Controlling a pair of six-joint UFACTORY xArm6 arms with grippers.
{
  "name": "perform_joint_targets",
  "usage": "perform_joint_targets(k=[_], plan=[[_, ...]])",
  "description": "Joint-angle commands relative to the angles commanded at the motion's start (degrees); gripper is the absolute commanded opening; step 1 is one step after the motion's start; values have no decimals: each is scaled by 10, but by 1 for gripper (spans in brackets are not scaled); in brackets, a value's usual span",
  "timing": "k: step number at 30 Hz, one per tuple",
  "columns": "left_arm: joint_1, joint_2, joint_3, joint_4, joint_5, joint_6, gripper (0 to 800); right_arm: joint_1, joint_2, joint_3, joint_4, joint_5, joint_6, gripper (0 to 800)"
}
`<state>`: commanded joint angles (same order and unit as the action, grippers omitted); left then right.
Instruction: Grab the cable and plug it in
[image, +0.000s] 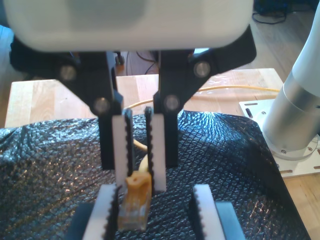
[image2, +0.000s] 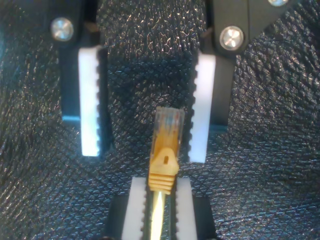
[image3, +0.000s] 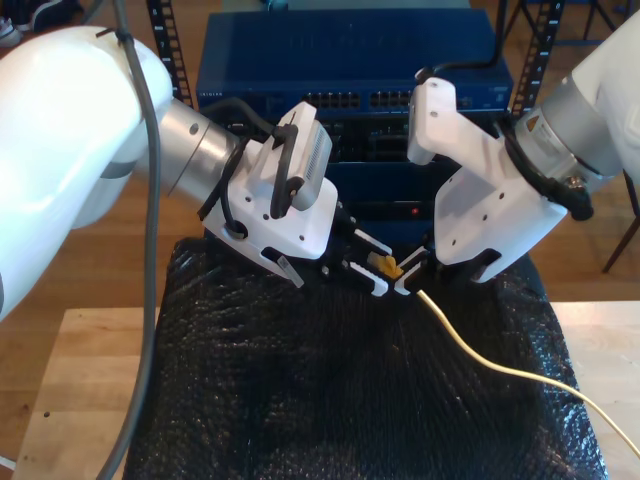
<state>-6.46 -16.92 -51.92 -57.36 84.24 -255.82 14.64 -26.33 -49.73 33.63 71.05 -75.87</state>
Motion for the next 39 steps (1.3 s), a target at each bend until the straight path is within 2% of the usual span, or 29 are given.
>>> perform_joint_targets(k=[8, 28, 33, 36, 39], plan=[[2, -4, 1, 1, 0, 0, 221, 0, 0, 0, 0, 0, 0, 2], [2, -8, 10, 0, -2, -1, 120, 2, 0, -1, 1, 0, 0, 2], [2, -8, 11, 0, -3, -1, 32, 4, 0, -1, 1, 0, 0, 2], [2, -8, 11, 0, -4, -1, 18, 4, 0, -1, 0, 0, 0, 3], [2, -8, 13, 0, -4, -1, 3, 4, 0, -1, 1, 0, 2, 79]])
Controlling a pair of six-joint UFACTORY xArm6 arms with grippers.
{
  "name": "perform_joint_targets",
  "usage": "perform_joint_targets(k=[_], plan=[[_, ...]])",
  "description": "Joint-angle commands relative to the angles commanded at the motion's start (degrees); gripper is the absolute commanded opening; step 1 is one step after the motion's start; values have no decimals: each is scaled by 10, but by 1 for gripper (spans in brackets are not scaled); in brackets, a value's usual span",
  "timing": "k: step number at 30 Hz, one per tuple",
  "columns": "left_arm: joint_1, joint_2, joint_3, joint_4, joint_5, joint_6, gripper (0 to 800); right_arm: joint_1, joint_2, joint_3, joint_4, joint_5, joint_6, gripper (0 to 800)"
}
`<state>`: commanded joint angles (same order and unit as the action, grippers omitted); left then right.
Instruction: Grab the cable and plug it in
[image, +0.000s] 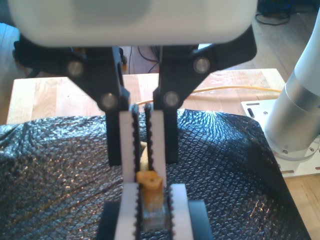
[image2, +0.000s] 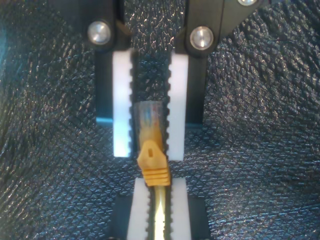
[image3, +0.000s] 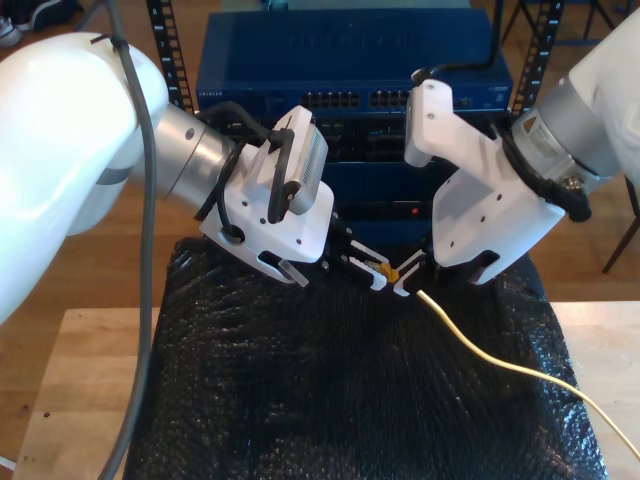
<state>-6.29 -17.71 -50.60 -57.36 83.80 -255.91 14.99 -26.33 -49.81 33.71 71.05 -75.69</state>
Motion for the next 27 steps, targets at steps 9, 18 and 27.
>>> perform_joint_targets(k=[9, 18, 27], plan=[[1, 2, 0, -20, -1, -2, 3, 21, -4, 6, -4, 6, -4, 414], [2, 4, -4, -33, -2, -10, 3, 15, -51, 6, -18, 5, -6, 564], [6, 7, -8, -47, 2, -45, 3, 0, -62, -20, -49, 4, -41, 709]])
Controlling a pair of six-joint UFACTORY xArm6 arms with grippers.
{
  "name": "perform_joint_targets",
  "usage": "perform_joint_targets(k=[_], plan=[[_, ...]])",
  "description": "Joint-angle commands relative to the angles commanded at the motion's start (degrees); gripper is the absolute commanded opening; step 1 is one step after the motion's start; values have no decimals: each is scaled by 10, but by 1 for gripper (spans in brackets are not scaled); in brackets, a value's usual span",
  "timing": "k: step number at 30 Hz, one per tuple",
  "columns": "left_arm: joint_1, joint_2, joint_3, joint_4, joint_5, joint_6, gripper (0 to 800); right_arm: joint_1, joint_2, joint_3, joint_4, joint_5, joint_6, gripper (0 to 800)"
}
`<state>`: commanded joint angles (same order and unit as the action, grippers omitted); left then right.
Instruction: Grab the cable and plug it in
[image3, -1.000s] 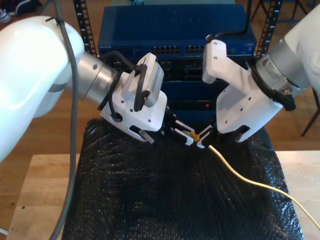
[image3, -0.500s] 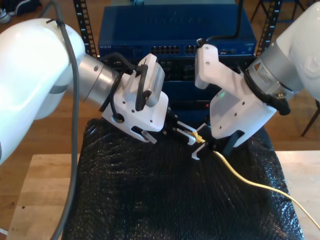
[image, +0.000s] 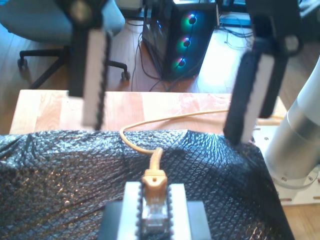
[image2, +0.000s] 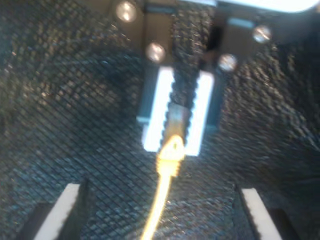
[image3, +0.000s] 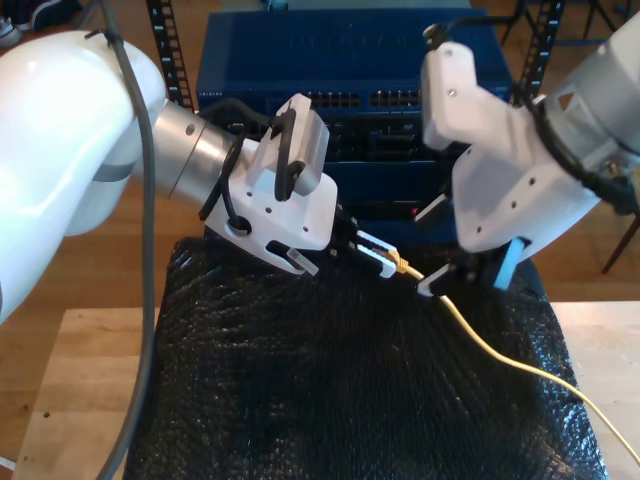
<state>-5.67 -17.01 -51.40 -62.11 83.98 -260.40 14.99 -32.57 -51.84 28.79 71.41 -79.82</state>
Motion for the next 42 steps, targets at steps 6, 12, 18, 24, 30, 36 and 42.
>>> perform_joint_targets(k=[6, 12, 18, 24, 30, 36, 42], plan=[[11, 10, 0, -26, 12, -25, 3, 0, -18, -9, 1, -2, -17, 720], [21, 18, 0, -39, 25, -47, 3, 0, -33, -16, 0, -2, -56, 799], [21, 18, 4, -40, 25, -51, 3, -10, -36, -15, -1, -6, -79, 799], [21, 24, 4, -40, 25, -52, 3, -45, -35, -12, 1, -3, -130, 799], [25, 24, 3, -41, 26, -52, 3, -46, -36, -15, 4, -1, -134, 798], [28, 25, -1, -66, 59, -52, 6, -47, -48, -18, 4, -3, -134, 798], [35, 40, -2, -86, 101, -55, 8, -48, -71, -21, 3, -3, -135, 751]])
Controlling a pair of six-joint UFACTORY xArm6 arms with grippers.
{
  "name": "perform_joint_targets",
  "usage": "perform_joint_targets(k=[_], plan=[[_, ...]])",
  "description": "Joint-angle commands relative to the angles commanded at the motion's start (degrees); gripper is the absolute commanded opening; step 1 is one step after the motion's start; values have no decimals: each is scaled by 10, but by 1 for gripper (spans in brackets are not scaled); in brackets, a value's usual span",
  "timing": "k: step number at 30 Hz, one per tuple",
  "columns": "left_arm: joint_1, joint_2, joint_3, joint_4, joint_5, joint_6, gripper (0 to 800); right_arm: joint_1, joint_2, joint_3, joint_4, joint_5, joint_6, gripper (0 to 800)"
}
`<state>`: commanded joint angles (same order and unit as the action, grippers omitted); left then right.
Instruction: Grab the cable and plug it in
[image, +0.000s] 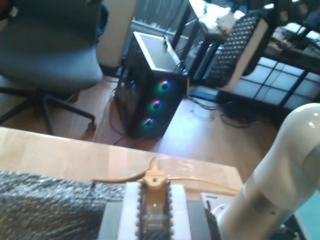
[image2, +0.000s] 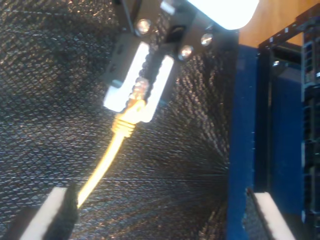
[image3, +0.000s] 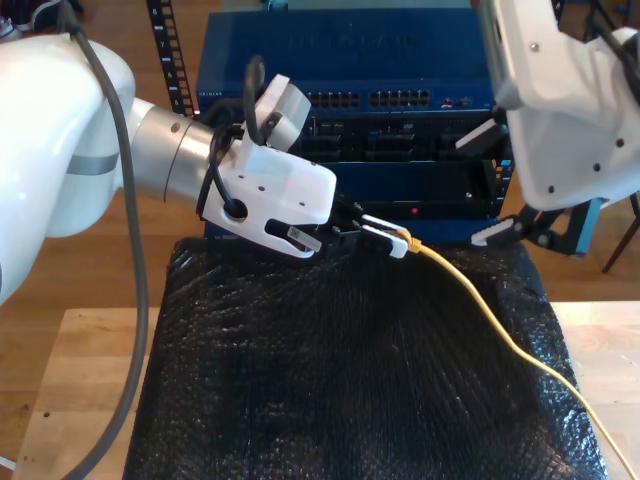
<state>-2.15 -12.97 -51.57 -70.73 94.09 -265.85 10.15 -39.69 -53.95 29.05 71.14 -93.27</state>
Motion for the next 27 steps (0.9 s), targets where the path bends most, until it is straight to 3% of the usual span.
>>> perform_joint_targets(k=[6, 15, 22, 27], plan=[[24, 34, -2, -32, 43, -5, 8, 1, -28, 4, -1, 1, -1, 711], [25, 43, 0, -33, 56, -4, 7, 3, -68, 17, 1, -6, -40, 772], [60, 92, 0, -84, 109, -5, 8, 7, -90, 28, 3, -6, -42, 784], [67, 105, -1, -110, 145, -5, 8, 13, -97, 28, 3, -6, -40, 783]])
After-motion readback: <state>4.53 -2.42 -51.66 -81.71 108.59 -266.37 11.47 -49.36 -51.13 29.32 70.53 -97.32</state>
